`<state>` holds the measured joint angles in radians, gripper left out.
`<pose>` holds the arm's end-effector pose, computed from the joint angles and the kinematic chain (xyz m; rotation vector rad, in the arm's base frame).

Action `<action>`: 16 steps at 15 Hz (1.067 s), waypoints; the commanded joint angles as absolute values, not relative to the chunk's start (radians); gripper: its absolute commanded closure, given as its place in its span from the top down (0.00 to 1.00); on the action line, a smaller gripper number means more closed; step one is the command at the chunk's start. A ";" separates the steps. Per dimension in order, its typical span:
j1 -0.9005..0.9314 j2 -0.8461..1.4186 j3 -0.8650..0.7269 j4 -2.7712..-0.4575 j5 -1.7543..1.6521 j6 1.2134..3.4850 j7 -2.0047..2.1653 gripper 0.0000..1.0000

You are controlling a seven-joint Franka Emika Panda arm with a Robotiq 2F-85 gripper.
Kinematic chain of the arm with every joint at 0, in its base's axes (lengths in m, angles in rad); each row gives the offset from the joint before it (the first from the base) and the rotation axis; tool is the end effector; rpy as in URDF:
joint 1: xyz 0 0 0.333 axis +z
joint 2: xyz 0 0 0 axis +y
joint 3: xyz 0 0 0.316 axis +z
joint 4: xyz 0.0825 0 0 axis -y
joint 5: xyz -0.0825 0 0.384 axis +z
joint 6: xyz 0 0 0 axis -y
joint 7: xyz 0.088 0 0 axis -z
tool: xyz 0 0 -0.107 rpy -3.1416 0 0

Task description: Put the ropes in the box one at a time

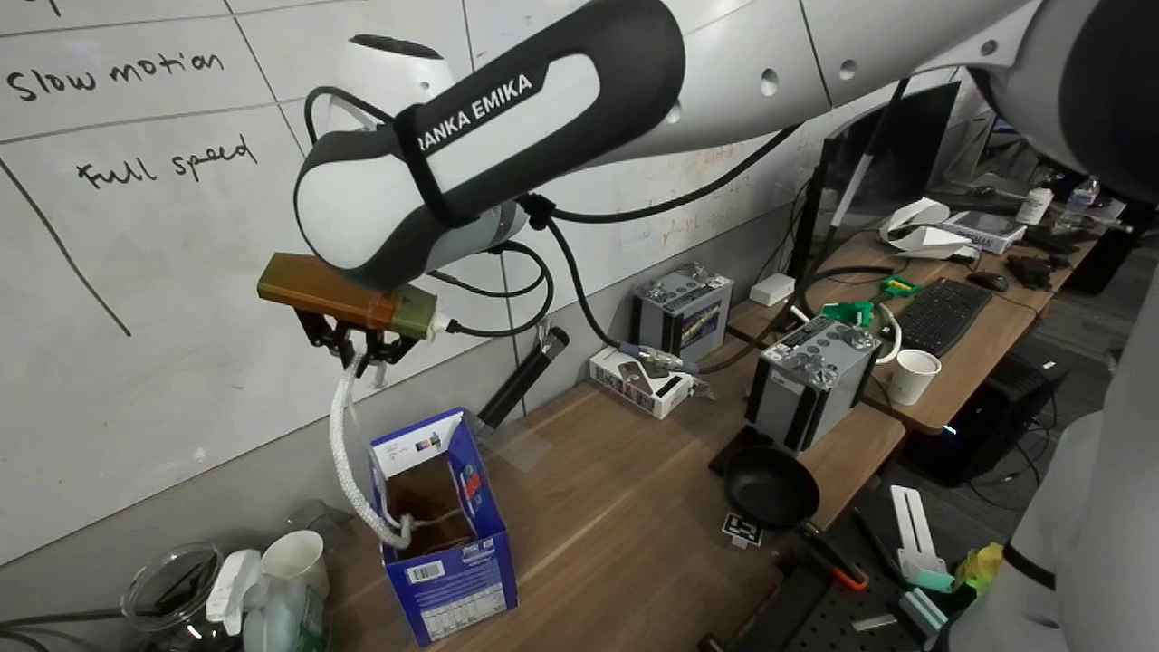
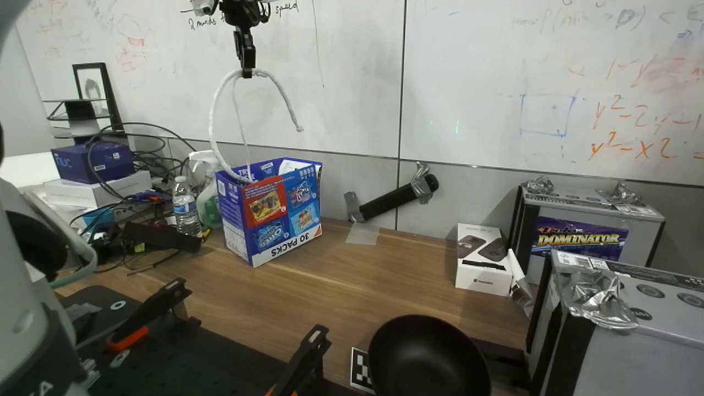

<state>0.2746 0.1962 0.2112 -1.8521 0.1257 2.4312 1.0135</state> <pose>0.5716 0.2935 0.4599 -2.6341 0.8423 -0.2627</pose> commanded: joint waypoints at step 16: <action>0.264 0.223 0.222 -1.937 0.238 2.340 0.810 0.05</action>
<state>0.2745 0.2020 0.2276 -1.9645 0.2024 2.3766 0.8569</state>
